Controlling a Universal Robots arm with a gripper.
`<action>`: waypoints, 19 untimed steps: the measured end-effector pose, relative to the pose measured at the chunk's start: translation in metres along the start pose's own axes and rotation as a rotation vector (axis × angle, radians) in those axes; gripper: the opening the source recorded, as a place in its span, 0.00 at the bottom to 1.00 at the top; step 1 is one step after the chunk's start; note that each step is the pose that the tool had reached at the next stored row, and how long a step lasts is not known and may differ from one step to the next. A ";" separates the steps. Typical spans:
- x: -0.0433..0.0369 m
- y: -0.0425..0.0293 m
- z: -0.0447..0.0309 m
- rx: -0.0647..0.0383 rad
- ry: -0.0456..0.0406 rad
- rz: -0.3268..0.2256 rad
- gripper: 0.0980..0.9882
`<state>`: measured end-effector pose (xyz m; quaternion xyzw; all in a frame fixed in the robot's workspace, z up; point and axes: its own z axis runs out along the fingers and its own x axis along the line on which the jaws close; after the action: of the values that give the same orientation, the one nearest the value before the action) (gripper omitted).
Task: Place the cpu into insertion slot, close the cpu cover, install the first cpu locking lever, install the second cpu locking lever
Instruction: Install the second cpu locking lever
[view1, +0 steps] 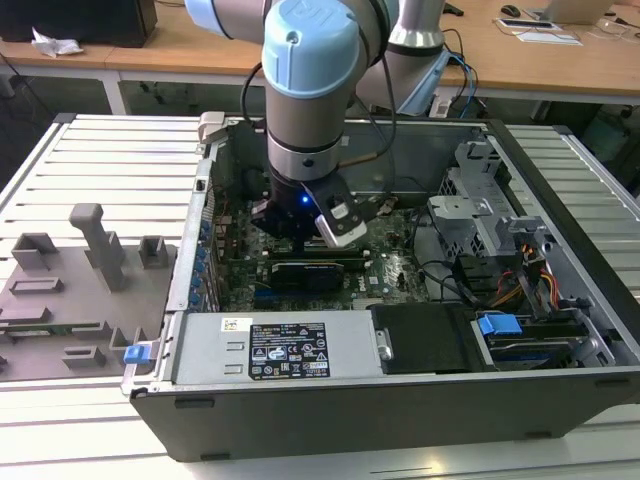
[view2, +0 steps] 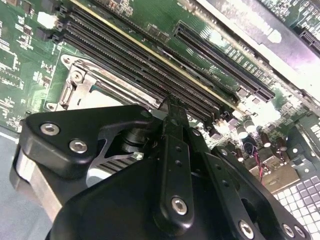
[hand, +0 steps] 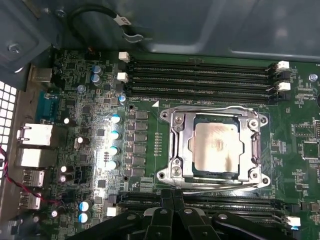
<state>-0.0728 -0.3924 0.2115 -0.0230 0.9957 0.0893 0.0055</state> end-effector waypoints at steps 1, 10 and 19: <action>0.0007 0.0000 0.0004 -0.005 -0.0004 0.000 0.01; 0.0049 -0.0017 0.0106 -0.044 -0.0022 0.000 0.01; 0.0094 0.0014 0.0153 -0.072 -0.0036 0.000 0.01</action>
<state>-0.0821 -0.3886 0.1965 -0.0229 0.9919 0.1251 0.0064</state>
